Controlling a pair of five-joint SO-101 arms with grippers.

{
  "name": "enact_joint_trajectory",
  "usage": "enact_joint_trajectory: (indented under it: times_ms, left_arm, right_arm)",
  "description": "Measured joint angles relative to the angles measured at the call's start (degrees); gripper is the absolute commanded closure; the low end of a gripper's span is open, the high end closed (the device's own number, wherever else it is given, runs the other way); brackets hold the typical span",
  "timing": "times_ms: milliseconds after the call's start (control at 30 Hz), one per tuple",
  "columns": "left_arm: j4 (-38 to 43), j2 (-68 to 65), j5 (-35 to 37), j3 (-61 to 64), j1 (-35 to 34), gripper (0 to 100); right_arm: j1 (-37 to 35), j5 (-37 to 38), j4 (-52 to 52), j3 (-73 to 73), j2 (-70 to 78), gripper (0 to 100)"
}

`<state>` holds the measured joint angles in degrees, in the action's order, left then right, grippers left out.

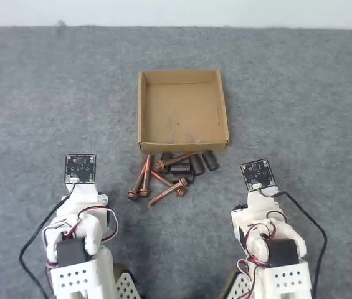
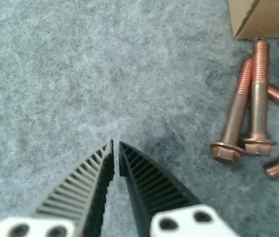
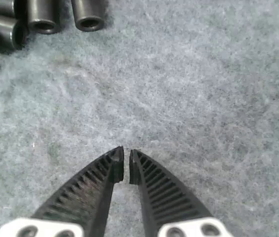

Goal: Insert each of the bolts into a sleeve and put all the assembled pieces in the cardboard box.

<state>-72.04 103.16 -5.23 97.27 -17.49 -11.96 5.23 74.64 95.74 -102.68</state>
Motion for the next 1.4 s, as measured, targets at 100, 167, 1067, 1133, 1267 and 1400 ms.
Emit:
enact_joint_trajectory:
  times_ms: [100, 167, 1067, 1133, 1267, 1400]
  left_arm:
    - [0.0, 0.0, 0.0, 0.0, 0.0, 98]
    - [0.0, 0.0, 0.0, 0.0, 0.0, 98]
    - [14.6, 0.0, 3.0, -12.1, 2.7, 98]
    - [14.2, 0.0, 3.3, -14.2, 2.7, 98]
    - [14.2, -1.8, 4.3, -18.4, 2.7, 98]
    - [14.2, -12.9, 6.6, -25.1, 2.7, 98]
  right_arm:
    - [0.0, 0.0, 0.3, 0.0, 0.0, 98.9]
    - [0.0, 0.0, 0.3, 0.0, 0.0, 98.9]
    - [3.8, 0.0, -1.1, -0.3, -0.1, 98.9]
    - [3.8, 0.0, -1.1, -0.3, -0.1, 98.9]
    - [3.8, 0.0, -1.1, -0.3, -0.1, 99.0]
    - [3.8, 0.0, -1.1, -0.3, -0.1, 99.1]
